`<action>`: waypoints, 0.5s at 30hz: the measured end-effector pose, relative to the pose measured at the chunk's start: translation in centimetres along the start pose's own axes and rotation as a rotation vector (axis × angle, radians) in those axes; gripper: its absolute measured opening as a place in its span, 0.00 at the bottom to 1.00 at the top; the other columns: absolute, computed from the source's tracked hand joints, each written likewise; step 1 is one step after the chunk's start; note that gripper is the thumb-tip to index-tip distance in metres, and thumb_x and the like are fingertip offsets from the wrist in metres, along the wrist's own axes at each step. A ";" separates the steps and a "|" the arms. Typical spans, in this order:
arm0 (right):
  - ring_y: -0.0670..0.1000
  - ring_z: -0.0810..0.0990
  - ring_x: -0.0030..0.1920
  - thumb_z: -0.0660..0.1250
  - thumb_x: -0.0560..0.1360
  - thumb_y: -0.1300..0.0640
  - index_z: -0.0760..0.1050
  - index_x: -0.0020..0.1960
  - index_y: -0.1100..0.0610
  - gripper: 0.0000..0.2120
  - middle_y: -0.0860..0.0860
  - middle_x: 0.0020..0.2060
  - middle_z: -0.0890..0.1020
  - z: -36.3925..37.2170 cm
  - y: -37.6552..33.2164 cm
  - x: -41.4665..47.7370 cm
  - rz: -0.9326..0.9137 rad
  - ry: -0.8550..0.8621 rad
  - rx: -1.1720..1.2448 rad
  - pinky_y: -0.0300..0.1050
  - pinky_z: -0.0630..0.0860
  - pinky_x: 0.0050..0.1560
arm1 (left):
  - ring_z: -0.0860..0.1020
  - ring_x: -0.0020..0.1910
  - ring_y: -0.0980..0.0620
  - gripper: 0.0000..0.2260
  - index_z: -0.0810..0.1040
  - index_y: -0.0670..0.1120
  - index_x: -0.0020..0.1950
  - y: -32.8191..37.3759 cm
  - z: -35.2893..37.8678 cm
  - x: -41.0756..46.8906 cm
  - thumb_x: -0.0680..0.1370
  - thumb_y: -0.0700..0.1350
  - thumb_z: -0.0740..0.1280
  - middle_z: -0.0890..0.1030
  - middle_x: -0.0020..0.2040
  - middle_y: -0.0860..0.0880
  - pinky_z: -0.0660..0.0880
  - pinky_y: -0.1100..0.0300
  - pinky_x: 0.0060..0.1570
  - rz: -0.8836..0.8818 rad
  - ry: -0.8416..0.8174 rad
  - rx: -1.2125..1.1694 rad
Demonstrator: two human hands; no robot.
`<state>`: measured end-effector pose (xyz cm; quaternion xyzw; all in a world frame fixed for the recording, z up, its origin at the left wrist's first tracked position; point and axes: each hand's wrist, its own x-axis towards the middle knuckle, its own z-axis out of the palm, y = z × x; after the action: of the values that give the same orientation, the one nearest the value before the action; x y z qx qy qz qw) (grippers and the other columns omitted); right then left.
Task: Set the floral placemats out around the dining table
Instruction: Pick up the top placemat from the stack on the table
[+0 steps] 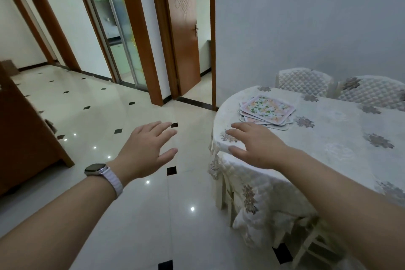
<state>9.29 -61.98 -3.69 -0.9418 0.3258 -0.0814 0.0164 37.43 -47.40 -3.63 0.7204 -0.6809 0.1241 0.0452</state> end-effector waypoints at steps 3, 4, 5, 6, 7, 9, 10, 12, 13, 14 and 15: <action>0.49 0.61 0.74 0.55 0.80 0.39 0.64 0.75 0.46 0.25 0.47 0.75 0.65 -0.4 1.8 4.1 -0.013 0.028 -0.001 0.50 0.61 0.71 | 0.66 0.74 0.47 0.30 0.70 0.53 0.73 -1.0 0.4 4.0 0.77 0.65 0.49 0.69 0.75 0.50 0.62 0.48 0.69 0.000 0.019 -0.003; 0.49 0.61 0.74 0.55 0.80 0.40 0.64 0.75 0.46 0.25 0.47 0.75 0.65 -0.3 2.1 5.2 -0.016 0.024 0.008 0.51 0.61 0.71 | 0.65 0.74 0.47 0.30 0.70 0.53 0.73 -1.5 0.6 5.1 0.76 0.65 0.48 0.69 0.75 0.50 0.61 0.48 0.70 0.002 0.019 0.001; 0.49 0.61 0.74 0.55 0.80 0.40 0.64 0.75 0.46 0.25 0.47 0.75 0.65 -0.1 2.3 6.3 -0.021 0.017 0.011 0.51 0.61 0.72 | 0.65 0.74 0.47 0.31 0.69 0.53 0.73 -2.1 0.8 6.1 0.76 0.66 0.48 0.68 0.75 0.51 0.61 0.48 0.70 0.001 0.018 0.006; 0.49 0.61 0.74 0.55 0.80 0.40 0.64 0.75 0.45 0.25 0.47 0.75 0.65 0.1 2.5 7.4 -0.028 0.010 0.007 0.51 0.61 0.72 | 0.65 0.74 0.47 0.31 0.69 0.53 0.73 -2.8 1.1 7.2 0.76 0.66 0.48 0.68 0.75 0.51 0.61 0.48 0.70 -0.003 0.020 0.007; 0.49 0.61 0.74 0.55 0.80 0.39 0.64 0.75 0.45 0.25 0.47 0.75 0.65 0.4 2.8 8.5 -0.034 0.008 0.003 0.51 0.61 0.72 | 0.65 0.74 0.47 0.31 0.69 0.53 0.73 -3.5 1.4 8.2 0.76 0.66 0.48 0.69 0.75 0.50 0.61 0.48 0.70 -0.008 0.025 0.005; 0.50 0.61 0.74 0.55 0.80 0.40 0.64 0.75 0.46 0.25 0.48 0.75 0.65 1.0 3.5 11.0 -0.038 0.010 0.008 0.52 0.61 0.73 | 0.66 0.73 0.46 0.30 0.70 0.52 0.73 -4.9 2.4 10.1 0.77 0.65 0.50 0.70 0.74 0.50 0.62 0.48 0.69 -0.008 0.036 -0.007; 0.50 0.61 0.74 0.55 0.80 0.40 0.64 0.75 0.46 0.25 0.48 0.75 0.65 1.4 3.8 12.2 -0.036 0.009 0.010 0.52 0.61 0.73 | 0.66 0.73 0.46 0.29 0.70 0.52 0.73 -5.6 3.0 10.9 0.77 0.64 0.51 0.70 0.74 0.50 0.63 0.48 0.69 -0.001 0.037 -0.015; 0.49 0.60 0.74 0.55 0.80 0.40 0.64 0.75 0.45 0.25 0.47 0.76 0.65 2.5 4.2 14.7 -0.029 -0.002 0.012 0.52 0.61 0.72 | 0.66 0.73 0.47 0.27 0.70 0.52 0.72 -7.1 4.6 12.5 0.78 0.64 0.53 0.70 0.74 0.50 0.62 0.49 0.69 0.022 0.024 -0.019; 0.49 0.60 0.74 0.55 0.80 0.40 0.64 0.75 0.45 0.25 0.47 0.76 0.64 3.1 4.4 16.1 -0.026 -0.009 0.013 0.51 0.60 0.72 | 0.66 0.73 0.47 0.27 0.70 0.52 0.72 -8.1 5.5 13.3 0.78 0.63 0.53 0.70 0.74 0.50 0.63 0.49 0.69 0.036 0.020 -0.013; 0.49 0.60 0.75 0.55 0.80 0.40 0.63 0.75 0.45 0.25 0.47 0.76 0.64 3.6 4.5 17.7 -0.021 -0.017 0.015 0.51 0.60 0.72 | 0.67 0.73 0.46 0.27 0.71 0.52 0.72 -9.3 6.3 14.3 0.78 0.63 0.53 0.70 0.74 0.50 0.63 0.49 0.68 0.049 0.017 -0.009; 0.49 0.60 0.75 0.55 0.80 0.40 0.63 0.75 0.45 0.25 0.47 0.76 0.64 4.1 4.5 19.4 -0.013 -0.022 0.017 0.50 0.59 0.72 | 0.67 0.73 0.46 0.26 0.71 0.52 0.71 -10.5 7.1 15.4 0.78 0.63 0.54 0.70 0.74 0.49 0.64 0.49 0.68 0.056 0.012 -0.013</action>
<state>22.25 -77.56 -5.35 -0.9446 0.3186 -0.0739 0.0277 49.36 -63.21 -5.65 0.6998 -0.7015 0.1253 0.0504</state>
